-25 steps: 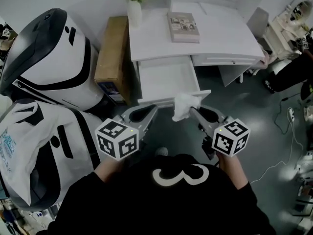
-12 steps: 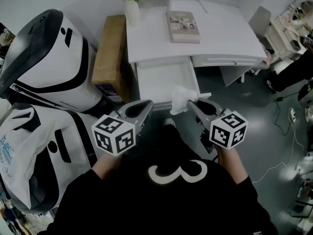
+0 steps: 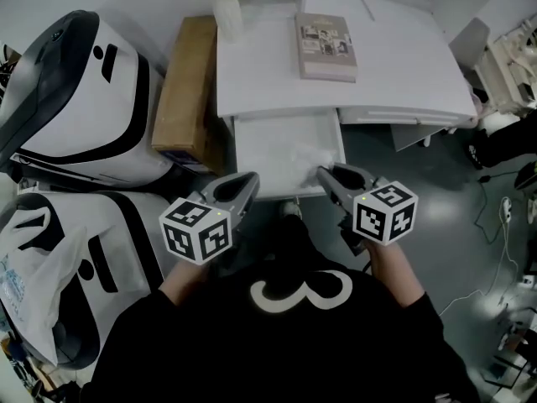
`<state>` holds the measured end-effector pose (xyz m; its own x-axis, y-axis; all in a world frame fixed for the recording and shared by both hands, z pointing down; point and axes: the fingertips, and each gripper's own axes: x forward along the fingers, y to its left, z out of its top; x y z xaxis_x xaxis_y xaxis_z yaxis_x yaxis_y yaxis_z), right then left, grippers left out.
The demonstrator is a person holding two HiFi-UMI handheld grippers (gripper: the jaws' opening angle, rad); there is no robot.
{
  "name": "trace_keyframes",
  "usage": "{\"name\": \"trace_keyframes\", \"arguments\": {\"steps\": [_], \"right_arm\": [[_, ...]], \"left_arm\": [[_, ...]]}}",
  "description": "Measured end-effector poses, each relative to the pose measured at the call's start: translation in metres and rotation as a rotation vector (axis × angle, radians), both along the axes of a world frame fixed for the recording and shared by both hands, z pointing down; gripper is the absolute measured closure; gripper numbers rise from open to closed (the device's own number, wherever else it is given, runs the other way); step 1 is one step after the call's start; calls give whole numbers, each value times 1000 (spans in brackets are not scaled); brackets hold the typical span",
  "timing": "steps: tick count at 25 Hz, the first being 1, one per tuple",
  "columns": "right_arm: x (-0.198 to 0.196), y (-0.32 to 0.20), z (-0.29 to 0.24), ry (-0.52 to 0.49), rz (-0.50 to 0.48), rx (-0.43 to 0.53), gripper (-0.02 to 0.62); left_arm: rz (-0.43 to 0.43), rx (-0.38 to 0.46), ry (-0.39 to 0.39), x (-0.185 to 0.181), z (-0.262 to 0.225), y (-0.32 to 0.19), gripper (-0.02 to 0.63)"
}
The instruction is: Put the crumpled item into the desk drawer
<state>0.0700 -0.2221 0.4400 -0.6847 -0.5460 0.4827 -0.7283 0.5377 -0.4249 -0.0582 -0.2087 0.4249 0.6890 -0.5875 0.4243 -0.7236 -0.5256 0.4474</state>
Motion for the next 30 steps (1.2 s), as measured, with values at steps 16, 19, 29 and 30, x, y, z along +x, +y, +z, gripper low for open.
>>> {"name": "trace_keyframes", "arguments": {"steps": [16,19,29,30], "right_arm": [[-14,-95,91,110,-107,-160,548],[-20,-104,110,129,-125,-186,548],[-35,-118,188,238,-196,-296,548],[-34,-120,196,253,-198,-305,548]], "left_arm": [[-62,-130,-16,-2,64,-71,597],[-76,-148,-17,-5,74,-77,597],[-104,-198,-30,-17,105,-88,597],[-108,-203,-27,-18,107,-90,597]]}}
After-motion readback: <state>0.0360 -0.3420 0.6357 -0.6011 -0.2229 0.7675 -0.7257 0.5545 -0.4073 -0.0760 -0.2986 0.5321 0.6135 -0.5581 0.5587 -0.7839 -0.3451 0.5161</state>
